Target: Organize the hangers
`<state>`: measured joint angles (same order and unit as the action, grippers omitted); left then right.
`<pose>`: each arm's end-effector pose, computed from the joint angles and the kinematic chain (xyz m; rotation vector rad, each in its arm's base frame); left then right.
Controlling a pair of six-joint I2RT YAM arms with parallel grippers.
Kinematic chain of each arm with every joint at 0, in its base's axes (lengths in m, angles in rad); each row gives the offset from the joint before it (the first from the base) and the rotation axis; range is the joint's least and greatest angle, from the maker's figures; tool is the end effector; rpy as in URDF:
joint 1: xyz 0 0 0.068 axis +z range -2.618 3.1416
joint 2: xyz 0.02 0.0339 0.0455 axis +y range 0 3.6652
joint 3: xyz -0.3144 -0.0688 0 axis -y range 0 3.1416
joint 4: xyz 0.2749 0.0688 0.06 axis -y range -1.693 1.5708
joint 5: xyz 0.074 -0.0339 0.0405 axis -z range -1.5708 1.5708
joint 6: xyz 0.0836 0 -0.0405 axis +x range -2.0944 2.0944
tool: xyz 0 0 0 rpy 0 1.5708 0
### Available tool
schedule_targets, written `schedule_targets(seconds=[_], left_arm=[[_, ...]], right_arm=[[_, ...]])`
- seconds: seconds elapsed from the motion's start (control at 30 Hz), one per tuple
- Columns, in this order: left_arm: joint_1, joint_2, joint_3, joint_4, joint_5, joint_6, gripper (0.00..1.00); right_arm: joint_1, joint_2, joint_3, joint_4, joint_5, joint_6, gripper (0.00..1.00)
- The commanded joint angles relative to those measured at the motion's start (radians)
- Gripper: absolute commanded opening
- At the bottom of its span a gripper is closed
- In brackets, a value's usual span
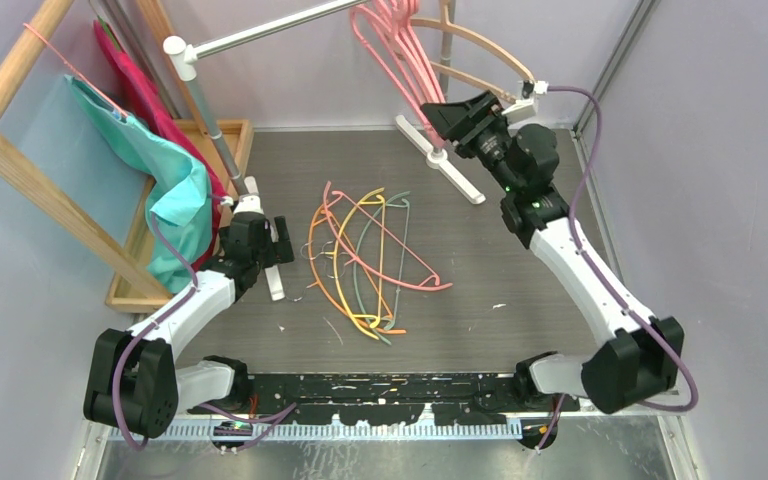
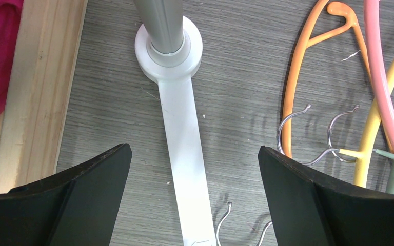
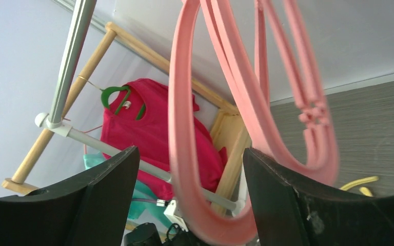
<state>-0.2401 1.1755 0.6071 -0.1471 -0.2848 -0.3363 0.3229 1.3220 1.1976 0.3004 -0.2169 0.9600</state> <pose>0.2769 -0.0436 0.2051 -0.2547 2.2374 0.0178 0.3509 0.1364 0.4709 0.2845 1.4848 1.2015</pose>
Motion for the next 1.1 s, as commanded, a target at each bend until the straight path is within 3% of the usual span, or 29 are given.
schedule_targets(seconds=[0.0, 0.33, 0.5, 0.6, 0.73, 0.8, 0.9, 1.07], left_arm=[[0.002, -0.013, 0.009, 0.032, -0.007, -0.009, 0.98], [0.002, -0.008, 0.012, 0.032, -0.008, -0.009, 0.98], [0.002, 0.007, 0.023, 0.028, -0.007, -0.008, 0.98], [0.001, 0.005, 0.023, 0.026, -0.007, -0.007, 0.98], [0.002, -0.002, 0.018, 0.027, -0.011, -0.009, 0.98], [0.002, 0.001, 0.019, 0.025, -0.01, -0.009, 0.98], [0.001, 0.001, 0.02, 0.025, -0.009, -0.01, 0.98], [0.002, -0.005, 0.016, 0.026, -0.008, -0.009, 0.98]], right_arm=[[-0.003, -0.123, -0.035, -0.108, 0.122, -0.158, 0.8], [0.008, -0.361, -0.19, -0.418, 0.465, -0.481, 0.8], [0.047, -0.434, -0.264, -0.524, 0.455, -0.523, 0.77], [0.147, -0.433, -0.329, -0.559, 0.455, -0.537, 0.73], [0.44, -0.357, -0.418, -0.526, 0.549, -0.604, 0.69], [0.514, -0.274, -0.435, -0.489, 0.503, -0.648, 0.69], [0.528, -0.123, -0.425, -0.427, 0.343, -0.704, 0.65], [0.528, 0.016, -0.425, -0.343, 0.268, -0.764, 0.55]])
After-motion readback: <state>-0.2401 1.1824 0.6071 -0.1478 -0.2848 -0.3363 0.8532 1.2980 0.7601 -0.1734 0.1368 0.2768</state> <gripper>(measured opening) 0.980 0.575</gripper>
